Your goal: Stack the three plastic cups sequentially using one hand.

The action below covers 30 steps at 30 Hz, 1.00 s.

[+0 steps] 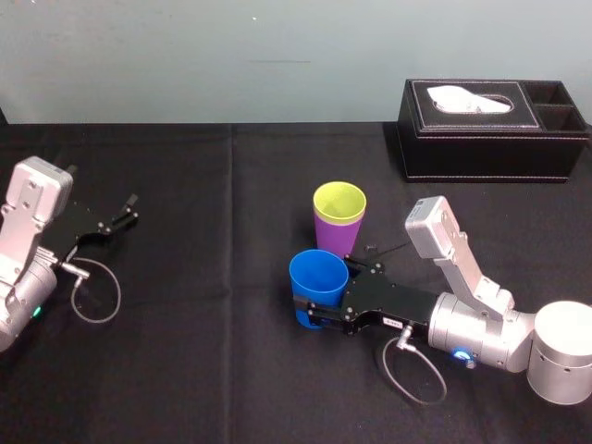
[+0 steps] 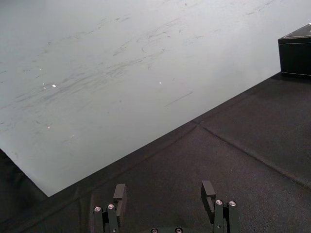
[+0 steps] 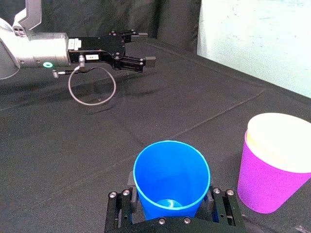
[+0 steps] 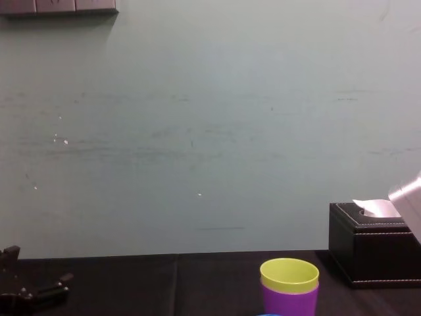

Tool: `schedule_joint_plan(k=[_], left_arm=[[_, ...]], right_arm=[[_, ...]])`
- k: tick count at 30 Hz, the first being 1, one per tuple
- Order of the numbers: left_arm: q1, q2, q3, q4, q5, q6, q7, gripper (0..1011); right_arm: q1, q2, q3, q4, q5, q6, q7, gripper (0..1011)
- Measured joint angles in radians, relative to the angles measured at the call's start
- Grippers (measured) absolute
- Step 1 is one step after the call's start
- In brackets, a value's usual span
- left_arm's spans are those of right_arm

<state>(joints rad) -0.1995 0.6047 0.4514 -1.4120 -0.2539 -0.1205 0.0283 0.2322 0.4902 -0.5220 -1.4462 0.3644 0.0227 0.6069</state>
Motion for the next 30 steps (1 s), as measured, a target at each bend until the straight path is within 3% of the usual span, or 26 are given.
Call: schedule_joint_plan(k=[30], left_arm=[[0.000, 0.000, 0.000, 0.000, 0.000, 0.000, 0.000, 1011]], right_arm=[[-0.007, 0.006, 0.004, -0.016, 0.003, -0.004, -0.005, 724]])
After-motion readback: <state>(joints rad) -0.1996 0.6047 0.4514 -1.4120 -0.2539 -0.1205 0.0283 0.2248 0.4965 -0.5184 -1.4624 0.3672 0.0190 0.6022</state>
